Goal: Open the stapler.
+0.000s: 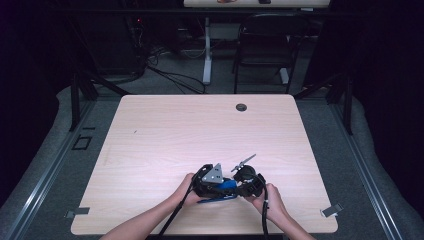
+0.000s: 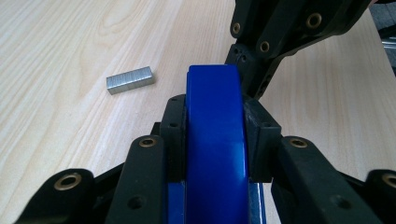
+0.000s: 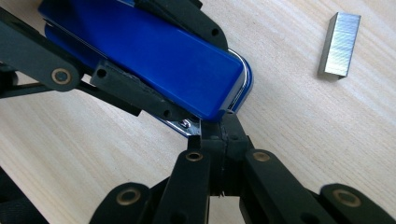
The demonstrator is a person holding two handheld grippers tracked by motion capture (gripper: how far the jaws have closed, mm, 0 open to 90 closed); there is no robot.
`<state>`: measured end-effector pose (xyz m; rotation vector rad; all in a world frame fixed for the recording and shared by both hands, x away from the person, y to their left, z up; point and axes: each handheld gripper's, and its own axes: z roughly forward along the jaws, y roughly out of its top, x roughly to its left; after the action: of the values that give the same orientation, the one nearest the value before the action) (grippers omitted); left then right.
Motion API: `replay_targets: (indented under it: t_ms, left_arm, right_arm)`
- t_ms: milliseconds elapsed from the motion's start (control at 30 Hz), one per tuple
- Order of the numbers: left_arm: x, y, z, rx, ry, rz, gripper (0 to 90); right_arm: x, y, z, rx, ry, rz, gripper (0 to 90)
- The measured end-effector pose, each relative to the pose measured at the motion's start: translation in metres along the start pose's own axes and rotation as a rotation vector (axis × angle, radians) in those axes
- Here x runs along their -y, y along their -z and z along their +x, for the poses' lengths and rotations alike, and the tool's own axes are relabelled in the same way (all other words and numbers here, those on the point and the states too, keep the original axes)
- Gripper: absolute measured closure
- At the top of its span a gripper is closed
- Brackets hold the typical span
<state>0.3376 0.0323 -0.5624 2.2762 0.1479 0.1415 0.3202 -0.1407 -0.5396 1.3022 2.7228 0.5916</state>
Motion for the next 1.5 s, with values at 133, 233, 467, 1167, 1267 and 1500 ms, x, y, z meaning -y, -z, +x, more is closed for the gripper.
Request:
replay_targets:
  t_ms: [133, 233, 467, 1167, 1267, 1500]
  left_arm:
    - [0.001, 0.0, -0.001, -0.004, -0.004, -0.006, 66.5]
    - [0.002, 0.0, 0.0, -0.005, 0.002, -0.018, 66.5]
    - [0.007, 0.0, -0.002, -0.015, 0.007, -0.055, 66.4]
    - [-0.004, -0.004, 0.0, -0.007, -0.01, 0.076, 61.5]
    - [-0.007, -0.008, -0.003, -0.014, -0.004, 0.106, 54.9]
    - [-0.016, -0.009, -0.007, -0.054, 0.017, 0.13, 62.6]
  right_arm:
    - [0.0, 0.0, 0.0, 0.004, 0.006, 0.004, 90.0]
    - [0.0, 0.0, 0.0, 0.0, -0.001, 0.001, 90.0]
    - [-0.001, 0.001, -0.001, 0.001, 0.016, 0.022, 90.0]
    - [0.005, 0.0, -0.041, -0.267, -0.271, -0.045, 90.0]
    - [0.007, -0.007, -0.049, -0.323, -0.332, -0.026, 90.0]
    - [0.01, -0.011, -0.054, -0.385, -0.441, -0.05, 90.0]
